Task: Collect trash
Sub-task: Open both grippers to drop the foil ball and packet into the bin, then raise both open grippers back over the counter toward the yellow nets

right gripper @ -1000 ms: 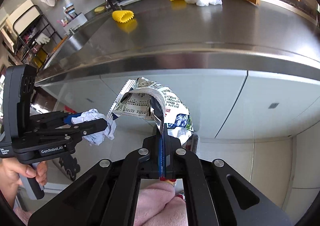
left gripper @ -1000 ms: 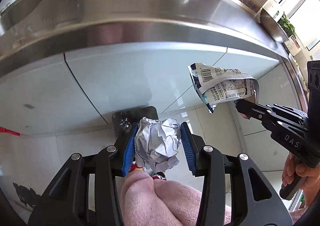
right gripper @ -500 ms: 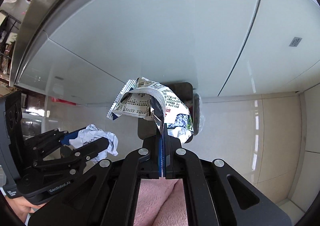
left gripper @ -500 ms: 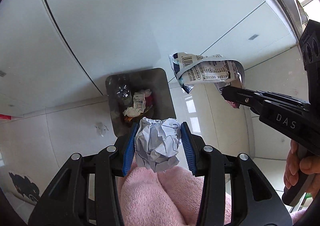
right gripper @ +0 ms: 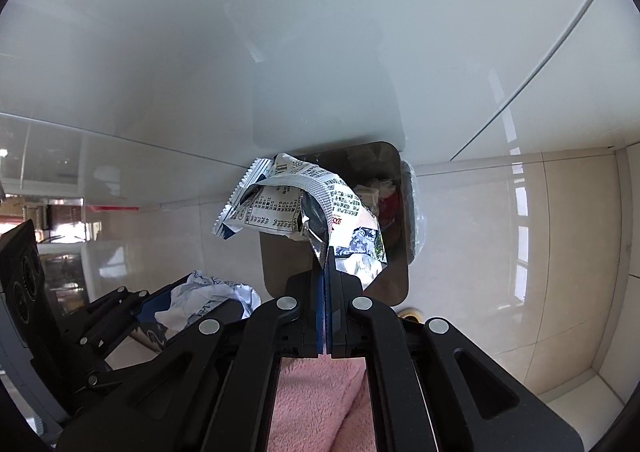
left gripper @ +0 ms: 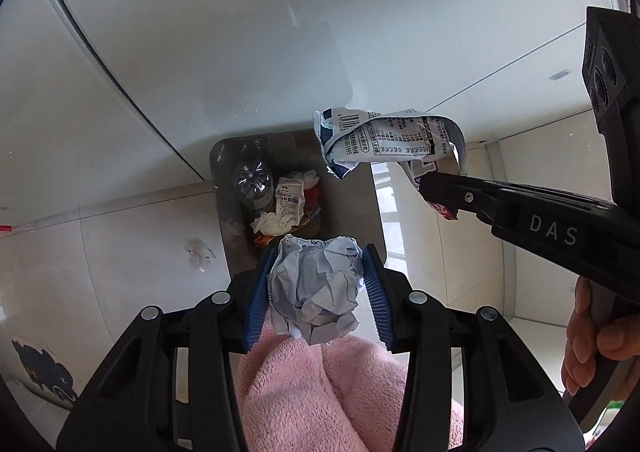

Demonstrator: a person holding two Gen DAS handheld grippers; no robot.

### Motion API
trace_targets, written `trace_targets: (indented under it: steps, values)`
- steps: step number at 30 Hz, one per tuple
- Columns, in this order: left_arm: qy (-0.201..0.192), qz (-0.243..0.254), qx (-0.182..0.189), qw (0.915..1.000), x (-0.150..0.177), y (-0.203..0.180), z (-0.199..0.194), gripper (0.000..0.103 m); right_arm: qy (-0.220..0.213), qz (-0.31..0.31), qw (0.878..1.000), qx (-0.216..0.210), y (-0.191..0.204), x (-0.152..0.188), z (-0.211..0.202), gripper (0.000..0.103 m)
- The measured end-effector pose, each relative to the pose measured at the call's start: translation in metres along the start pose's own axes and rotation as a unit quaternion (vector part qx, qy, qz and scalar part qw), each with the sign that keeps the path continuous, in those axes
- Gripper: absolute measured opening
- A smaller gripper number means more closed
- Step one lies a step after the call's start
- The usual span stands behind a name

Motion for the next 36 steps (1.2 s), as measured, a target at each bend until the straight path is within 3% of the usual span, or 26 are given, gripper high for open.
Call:
trace_targets:
  steps: [8, 16, 17, 18, 19, 20, 22, 24, 26, 28, 36]
  values:
    - [0.016, -0.005, -0.002, 0.9999, -0.004, 0.008, 0.009, 0.046, 0.009, -0.026, 1.0, 0.008, 0.012, -0.002, 0.006, 0.006]
    - [0.006, -0.017, -0.009, 0.9998, -0.004, 0.012, -0.001, 0.068, 0.015, -0.01, 1.0, 0.017, 0.01, -0.006, 0.009, 0.009]
    - [0.006, -0.019, -0.009, 0.9998, -0.004, 0.012, -0.003, 0.071, 0.015, -0.006, 1.0, 0.014, 0.009, -0.007, 0.008, 0.018]
    - [0.005, -0.021, -0.01, 0.9997, -0.003, 0.013, -0.004, 0.072, 0.014, -0.002, 1.0, 0.008, 0.007, -0.008, 0.007, 0.041]
    - [0.005, -0.021, -0.013, 0.9997, -0.002, 0.014, -0.005, 0.073, 0.007, 0.003, 1.0, 0.002, 0.007, -0.009, 0.004, 0.054]
    - [0.005, -0.021, -0.016, 0.9996, -0.001, 0.014, -0.005, 0.075, -0.001, 0.004, 1.0, 0.002, 0.007, -0.011, 0.0, 0.061]
    - [0.004, -0.022, -0.024, 0.9995, 0.001, 0.013, -0.01, 0.08, -0.006, 0.005, 1.0, 0.003, 0.006, -0.012, -0.005, 0.061]
    - [0.002, -0.021, -0.032, 0.9993, 0.004, 0.011, -0.016, 0.087, -0.014, 0.01, 1.0, 0.005, 0.004, -0.012, -0.012, 0.079]
    - [-0.001, -0.019, -0.037, 0.9991, 0.007, 0.009, -0.026, 0.092, -0.026, 0.008, 1.0, 0.011, -0.001, -0.012, -0.024, 0.082]
    - [-0.005, -0.02, -0.04, 0.999, 0.01, 0.004, -0.04, 0.095, -0.029, 0.007, 0.999, 0.012, -0.005, -0.009, -0.036, 0.097]
    - [-0.058, -0.01, -0.046, 0.9972, 0.002, -0.025, -0.126, 0.095, -0.079, -0.008, 0.997, 0.009, -0.015, 0.009, -0.129, 0.1]
Point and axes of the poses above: each gripper's, at about its wrist camera, not at the fingertips, and z roughly the way its jaws point, y to its left, x to its underside, the point moved 9 cm from there along z, roughly the way its jaws point, and after that the axes turned 9 degrees about z, right-handed, at the moved point
